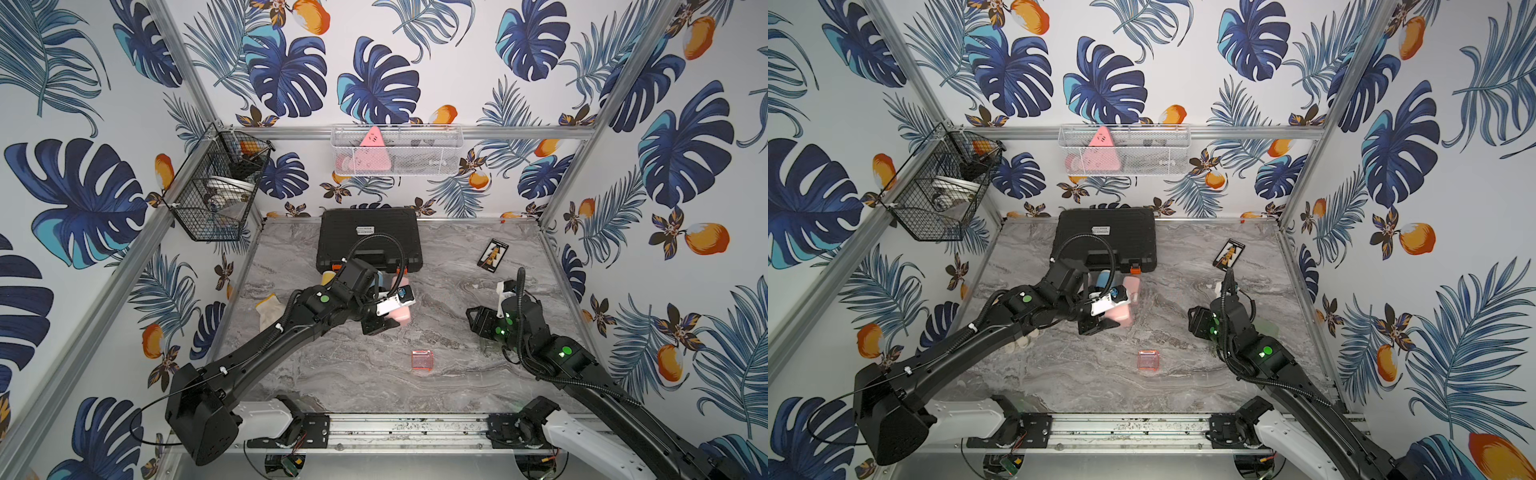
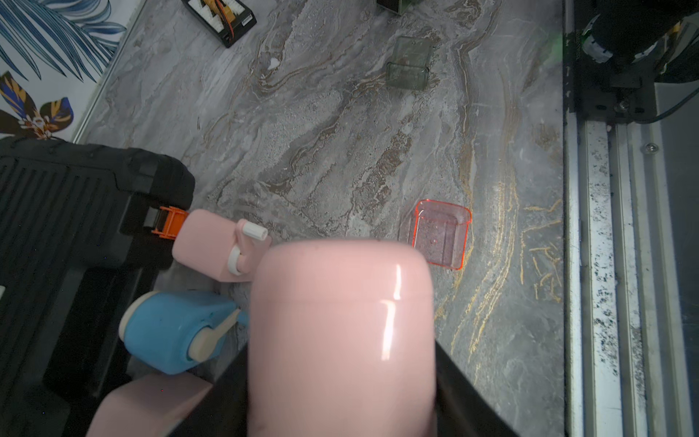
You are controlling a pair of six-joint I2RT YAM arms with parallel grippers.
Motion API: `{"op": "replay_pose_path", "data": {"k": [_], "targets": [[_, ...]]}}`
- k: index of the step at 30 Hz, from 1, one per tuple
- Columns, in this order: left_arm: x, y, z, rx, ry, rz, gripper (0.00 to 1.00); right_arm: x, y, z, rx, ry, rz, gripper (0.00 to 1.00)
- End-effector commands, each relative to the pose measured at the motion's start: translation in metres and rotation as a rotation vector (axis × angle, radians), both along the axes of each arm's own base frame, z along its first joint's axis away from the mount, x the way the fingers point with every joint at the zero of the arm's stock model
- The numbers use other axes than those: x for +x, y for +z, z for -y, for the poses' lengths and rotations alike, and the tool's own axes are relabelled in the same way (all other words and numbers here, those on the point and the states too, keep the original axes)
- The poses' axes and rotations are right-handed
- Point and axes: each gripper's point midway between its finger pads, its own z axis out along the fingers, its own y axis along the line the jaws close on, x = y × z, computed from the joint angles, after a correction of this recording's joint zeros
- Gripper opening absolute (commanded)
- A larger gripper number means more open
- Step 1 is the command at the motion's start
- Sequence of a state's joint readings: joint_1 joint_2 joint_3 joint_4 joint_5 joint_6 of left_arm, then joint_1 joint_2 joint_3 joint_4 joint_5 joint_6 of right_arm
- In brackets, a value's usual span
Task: Put the tray back into the pencil sharpener
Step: Close the container of the pencil sharpener.
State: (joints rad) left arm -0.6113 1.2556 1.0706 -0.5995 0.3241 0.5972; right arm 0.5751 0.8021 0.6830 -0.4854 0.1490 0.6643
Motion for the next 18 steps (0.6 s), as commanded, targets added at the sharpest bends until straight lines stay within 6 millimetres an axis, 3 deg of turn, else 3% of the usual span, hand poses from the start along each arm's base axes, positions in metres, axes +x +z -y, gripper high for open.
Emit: {"op": "replay_pose_path", "data": {"k": [1,11,18], "targets": [[-0.008,-0.005,-0.006,-0.015,0.025,-0.029,0.52,0.002,-0.002,-0.010,0.048,0.013,-0.026,0.62],[-0.032,-0.039,-0.016,0.030,-0.017,-0.105,0.54,0.001,-0.024,-0.021,0.075,0.015,-0.125,0.64],[-0.042,-0.062,-0.012,0.049,-0.090,-0.133,0.54,-0.011,-0.056,-0.034,0.114,0.051,-0.257,0.64]]}}
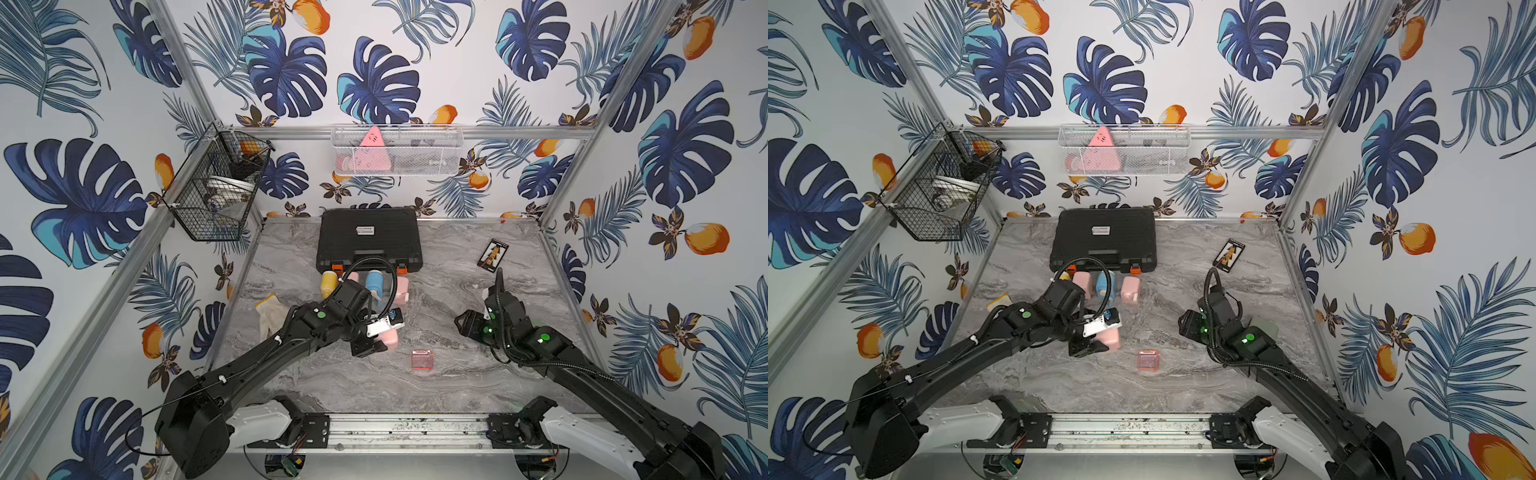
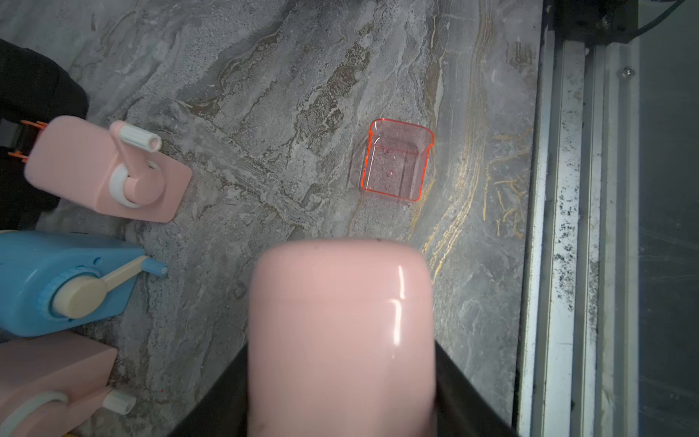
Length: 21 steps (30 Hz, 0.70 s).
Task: Put the tray back into the pencil sharpener
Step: Close the container of the pencil sharpener.
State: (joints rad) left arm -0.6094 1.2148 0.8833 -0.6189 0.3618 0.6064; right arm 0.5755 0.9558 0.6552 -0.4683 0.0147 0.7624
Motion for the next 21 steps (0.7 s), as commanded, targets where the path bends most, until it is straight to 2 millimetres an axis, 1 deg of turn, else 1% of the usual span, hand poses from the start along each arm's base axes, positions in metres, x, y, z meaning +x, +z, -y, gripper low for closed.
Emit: {"op": "replay_pose_path", "data": {"k": [1,5,8,11,14,17,21], "targets": [[-0.003,-0.003,0.011,-0.030,-0.068,0.014,0.54,-0.006,-0.011,-0.013,0.071,0.018,-0.060,0.63],[0.002,-0.010,0.021,-0.055,-0.072,0.015,0.53,-0.013,-0.030,-0.021,0.101,0.038,-0.137,0.58],[0.003,-0.016,0.034,-0.073,-0.095,0.008,0.52,-0.019,-0.044,-0.029,0.127,0.059,-0.198,0.55],[0.001,-0.028,0.041,-0.021,-0.136,0.009,0.52,-0.024,-0.054,-0.033,0.146,0.064,-0.242,0.51],[0.002,-0.039,0.040,0.054,-0.156,0.008,0.52,-0.027,-0.059,-0.038,0.178,0.072,-0.257,0.48],[-0.001,-0.047,0.042,0.103,-0.192,0.019,0.52,-0.030,-0.062,-0.041,0.207,0.074,-0.269,0.46],[-0.004,-0.053,0.045,0.100,-0.211,0.034,0.52,-0.034,-0.066,-0.046,0.245,0.087,-0.283,0.44]]}}
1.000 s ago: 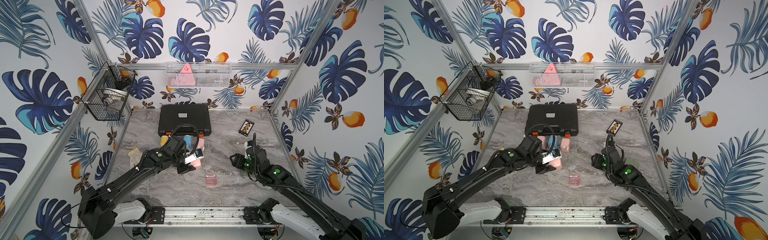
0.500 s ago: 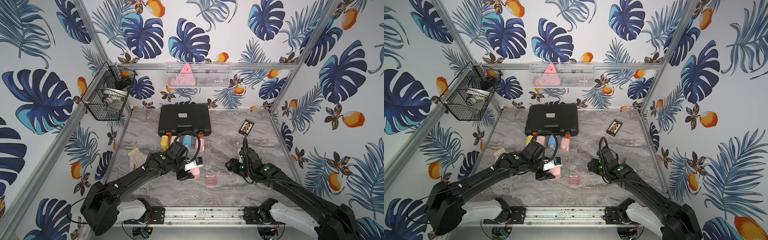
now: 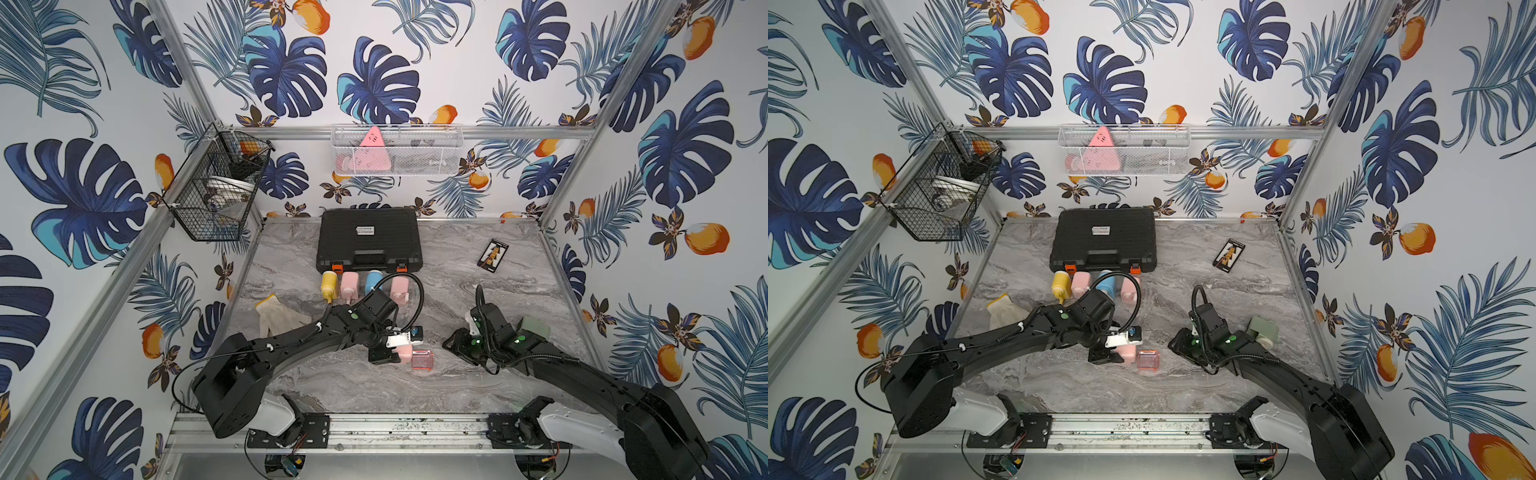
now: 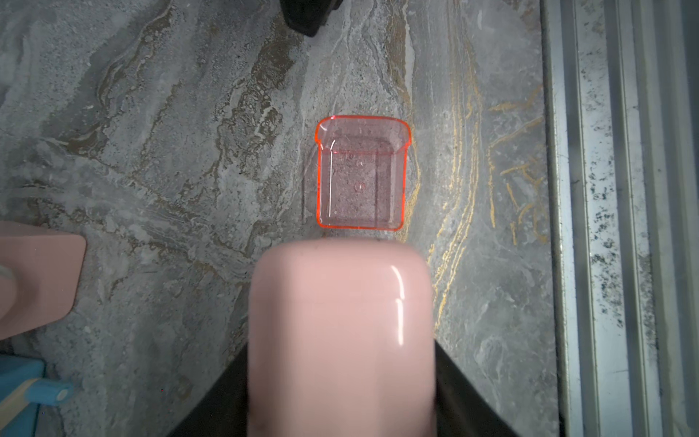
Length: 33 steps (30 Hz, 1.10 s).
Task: Put the tray back into the pencil sharpener
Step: Close the container of the pencil sharpener.
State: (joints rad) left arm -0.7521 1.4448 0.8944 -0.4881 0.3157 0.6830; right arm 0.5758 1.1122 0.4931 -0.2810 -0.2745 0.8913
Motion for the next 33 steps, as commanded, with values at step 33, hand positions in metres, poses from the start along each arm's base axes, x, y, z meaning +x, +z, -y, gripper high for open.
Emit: {"op": "replay_pose_path", "data": {"k": [33], "targets": [[-0.007,-0.035,0.012,0.015,-0.043,0.015,0.54,-0.002,-0.018,-0.061,0.205,0.088,-0.067,0.30]]}}
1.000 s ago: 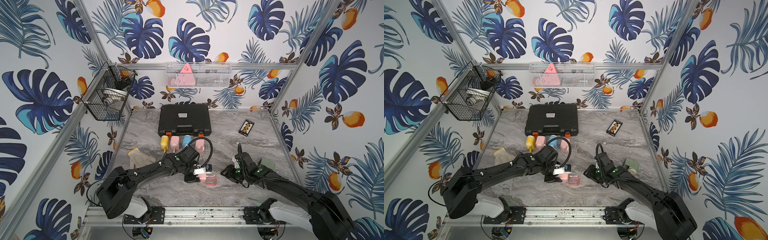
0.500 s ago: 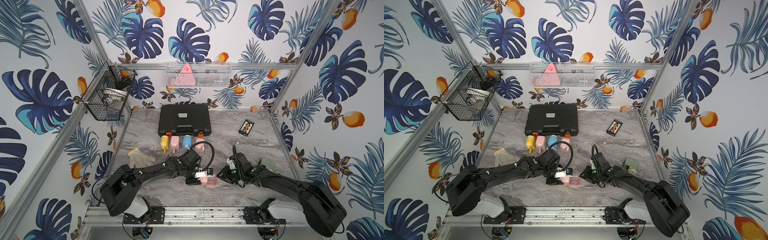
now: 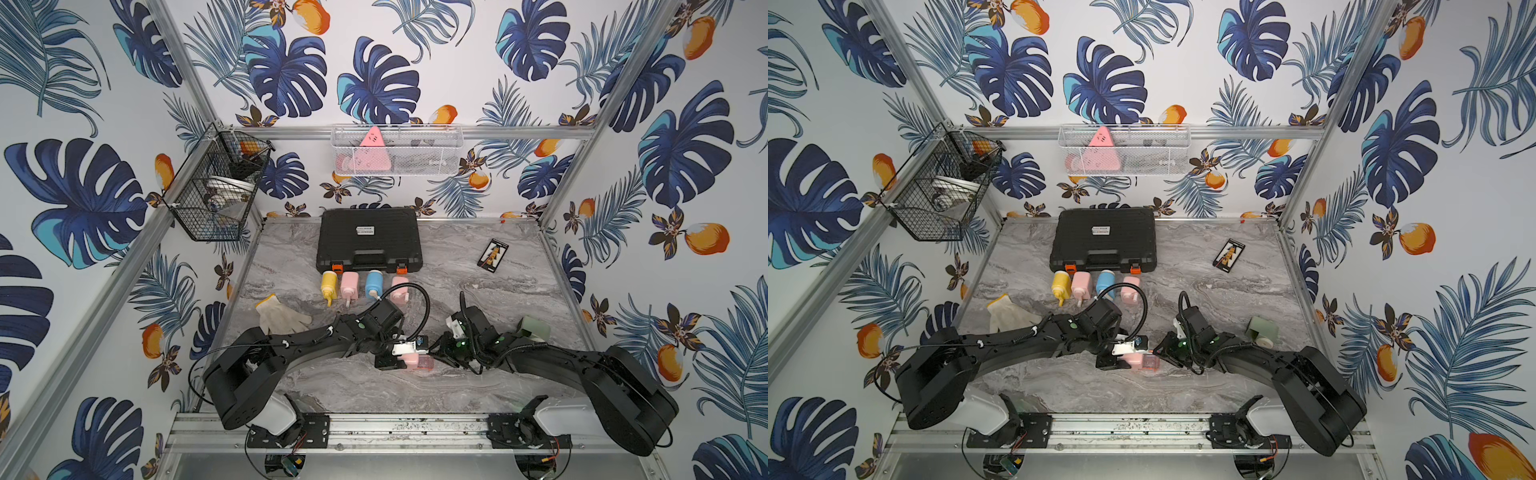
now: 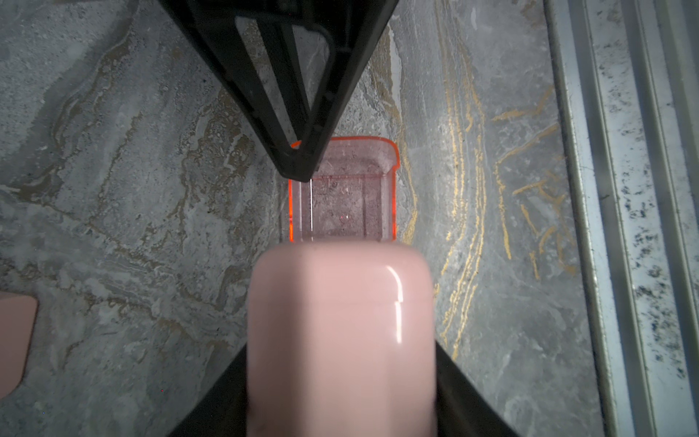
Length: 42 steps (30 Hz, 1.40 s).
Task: Put the tray back into the pencil sharpener
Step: Close the container of the pencil sharpener.
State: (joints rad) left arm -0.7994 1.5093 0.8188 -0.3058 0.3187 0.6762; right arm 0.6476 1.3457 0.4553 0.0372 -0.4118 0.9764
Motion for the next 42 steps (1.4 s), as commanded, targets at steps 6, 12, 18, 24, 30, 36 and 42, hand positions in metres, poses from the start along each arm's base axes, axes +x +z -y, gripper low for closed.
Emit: {"op": "replay_pose_path", "data": {"k": [6,12,18,24,30,36,42], "targets": [[-0.003,-0.011,-0.007,0.056,-0.002,-0.010,0.54,0.001,0.006,-0.019,0.100,-0.004,-0.006,0.29],[-0.003,-0.011,-0.007,0.060,0.000,-0.002,0.54,-0.002,0.003,-0.021,0.094,0.012,-0.004,0.27],[-0.001,-0.010,-0.006,0.058,0.009,-0.003,0.54,-0.004,-0.006,-0.004,-0.047,0.029,0.029,0.25],[-0.001,-0.010,-0.006,0.063,0.015,-0.005,0.54,-0.011,-0.008,0.008,-0.113,0.046,0.034,0.26],[0.000,-0.010,-0.006,0.063,0.013,-0.004,0.54,-0.018,-0.006,0.008,-0.123,0.068,0.032,0.31],[-0.001,-0.011,-0.007,0.067,0.012,-0.008,0.53,-0.020,-0.008,0.009,-0.137,0.063,0.026,0.31],[-0.003,-0.010,-0.006,0.061,0.005,-0.013,0.53,-0.018,-0.005,0.000,-0.099,0.076,0.036,0.28]]}}
